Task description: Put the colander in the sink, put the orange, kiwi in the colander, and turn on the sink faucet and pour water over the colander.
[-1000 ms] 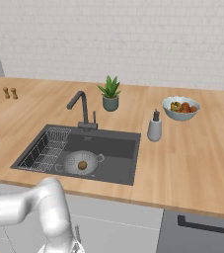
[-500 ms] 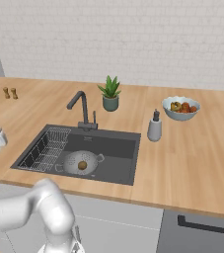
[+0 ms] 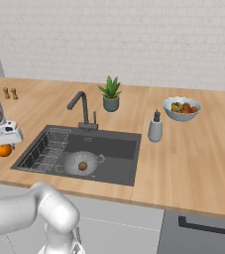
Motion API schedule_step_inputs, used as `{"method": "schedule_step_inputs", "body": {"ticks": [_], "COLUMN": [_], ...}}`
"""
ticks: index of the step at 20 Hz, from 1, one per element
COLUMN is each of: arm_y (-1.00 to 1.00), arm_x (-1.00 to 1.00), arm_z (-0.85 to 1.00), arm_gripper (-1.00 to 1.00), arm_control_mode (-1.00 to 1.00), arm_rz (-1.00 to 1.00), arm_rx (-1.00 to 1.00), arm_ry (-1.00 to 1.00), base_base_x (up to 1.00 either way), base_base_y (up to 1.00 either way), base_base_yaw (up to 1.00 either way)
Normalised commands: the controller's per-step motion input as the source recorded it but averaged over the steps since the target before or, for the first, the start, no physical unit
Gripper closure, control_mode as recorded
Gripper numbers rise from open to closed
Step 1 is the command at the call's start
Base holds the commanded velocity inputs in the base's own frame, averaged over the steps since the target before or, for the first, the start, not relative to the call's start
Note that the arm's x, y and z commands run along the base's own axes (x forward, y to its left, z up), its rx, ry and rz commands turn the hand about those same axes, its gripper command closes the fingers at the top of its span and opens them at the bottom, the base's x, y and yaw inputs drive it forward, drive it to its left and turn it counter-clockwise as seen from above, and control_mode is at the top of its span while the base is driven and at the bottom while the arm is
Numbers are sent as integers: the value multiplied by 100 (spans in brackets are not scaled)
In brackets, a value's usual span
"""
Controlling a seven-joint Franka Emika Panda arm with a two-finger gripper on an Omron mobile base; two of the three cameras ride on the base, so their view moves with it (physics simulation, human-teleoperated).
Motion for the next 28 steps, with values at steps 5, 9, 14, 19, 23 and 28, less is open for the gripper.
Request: {"method": "schedule_step_inputs", "body": {"ticks": [5, 9, 14, 19, 23, 28], "arm_y": [-77, -82, -88, -91, -92, -89], "arm_x": [-11, -20, -13, 0, 3, 12], "arm_z": [15, 14, 11, 9, 16, 11], "arm_gripper": [100, 100, 100, 100, 100, 100], "arm_control_mode": [-100, -100, -100, -100, -100, -100], "arm_rz": [0, 0, 0, 0, 0, 0], "arm_rx": [0, 0, 0, 0, 1, 4], "arm_ry": [-4, -10, -11, -8, -3, 0], "base_base_x": [0, 0, 0, 0, 0, 0], "base_base_y": [0, 0, 0, 0, 0, 0], "base_base_yaw": [0, 0, 0, 0, 0, 0]}}
